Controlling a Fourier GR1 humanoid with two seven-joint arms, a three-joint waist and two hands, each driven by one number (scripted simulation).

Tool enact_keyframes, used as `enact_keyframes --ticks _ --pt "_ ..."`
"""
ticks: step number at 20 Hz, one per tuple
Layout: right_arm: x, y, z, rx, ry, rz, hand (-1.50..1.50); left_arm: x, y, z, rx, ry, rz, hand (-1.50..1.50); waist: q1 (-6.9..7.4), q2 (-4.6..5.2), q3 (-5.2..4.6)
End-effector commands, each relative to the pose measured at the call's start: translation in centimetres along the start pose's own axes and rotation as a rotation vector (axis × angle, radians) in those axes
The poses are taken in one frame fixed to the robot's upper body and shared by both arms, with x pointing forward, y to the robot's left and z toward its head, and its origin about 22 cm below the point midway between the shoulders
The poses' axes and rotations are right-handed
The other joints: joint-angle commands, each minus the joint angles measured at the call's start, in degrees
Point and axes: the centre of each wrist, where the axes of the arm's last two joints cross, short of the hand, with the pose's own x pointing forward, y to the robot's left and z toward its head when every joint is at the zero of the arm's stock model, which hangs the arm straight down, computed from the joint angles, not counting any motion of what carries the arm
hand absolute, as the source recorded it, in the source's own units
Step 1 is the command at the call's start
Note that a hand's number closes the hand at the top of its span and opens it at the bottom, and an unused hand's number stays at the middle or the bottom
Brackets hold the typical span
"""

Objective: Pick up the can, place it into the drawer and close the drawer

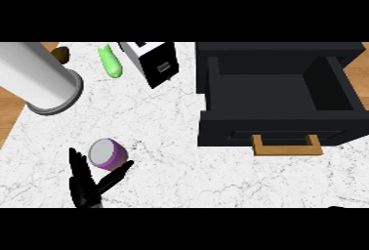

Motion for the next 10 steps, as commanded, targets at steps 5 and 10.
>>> enact_keyframes --ticks 5,10 --pt "0.1 -1.5 1.1 -0.024 -0.016 0.004 -1.5 -1.3 -0.7 -2.4 -0.038 -0.035 0.005 -1.5 -0.25 0.0 0.0" --pt "-1.4 1.5 -1.7 -0.012 -0.004 0.006 -1.5 -0.7 -1.0 -4.3 -0.178 0.0 0.019 -1.5 -0.01 0.12 -0.02"
